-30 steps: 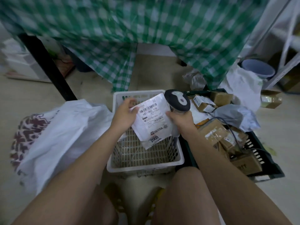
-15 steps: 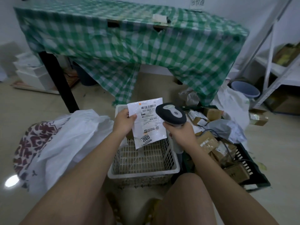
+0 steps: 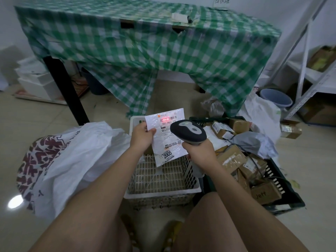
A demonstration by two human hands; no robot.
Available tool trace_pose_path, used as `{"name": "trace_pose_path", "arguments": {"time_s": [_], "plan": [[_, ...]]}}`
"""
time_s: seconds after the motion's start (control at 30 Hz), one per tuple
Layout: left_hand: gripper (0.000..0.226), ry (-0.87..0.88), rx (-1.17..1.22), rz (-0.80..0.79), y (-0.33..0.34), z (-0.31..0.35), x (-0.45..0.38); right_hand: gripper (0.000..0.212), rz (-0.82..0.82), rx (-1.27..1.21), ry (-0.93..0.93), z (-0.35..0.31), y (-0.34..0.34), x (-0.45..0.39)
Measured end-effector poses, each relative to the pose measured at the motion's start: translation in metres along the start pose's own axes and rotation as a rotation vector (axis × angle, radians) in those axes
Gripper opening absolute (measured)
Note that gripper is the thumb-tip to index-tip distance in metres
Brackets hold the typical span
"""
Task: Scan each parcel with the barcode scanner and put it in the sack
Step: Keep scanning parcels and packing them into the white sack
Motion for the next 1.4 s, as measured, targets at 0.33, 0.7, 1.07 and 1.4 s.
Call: {"name": "trace_pose_path", "arguments": {"time_s": [0.33,0.7,1.07,1.4], "plan": [[0.013,-0.017,0.012,-0.007,0.001,0.002,-0.001,0.015,-0.037,-0.003,-0.037,-0.008,-0.005,0.007],[0.024,-0.034,-0.011,0.0,-0.002,0.0,-0.005,0.023,-0.024,-0.023,-0.049,-0.007,-0.008,0.006],[0.018,0.012,0.091,-0.036,-0.032,0.005,0.009,0.026,0.097,-0.316,0.056,-0.003,-0.007,-0.015],[0.022,0.068,0.063,0.001,-0.099,-0.007,0.028,0.024,0.039,-0.377,0.081,-0.024,0.042,-0.016]]}}
Point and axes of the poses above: each hand's wrist, its own x-axis away from the middle knuckle, its own y-axis out of the palm, z = x × y, the point moved 5 cm from there along -x, towards the middle knuckle, and after that the axes turned 9 degrees about -x, right-handed, at the moved point
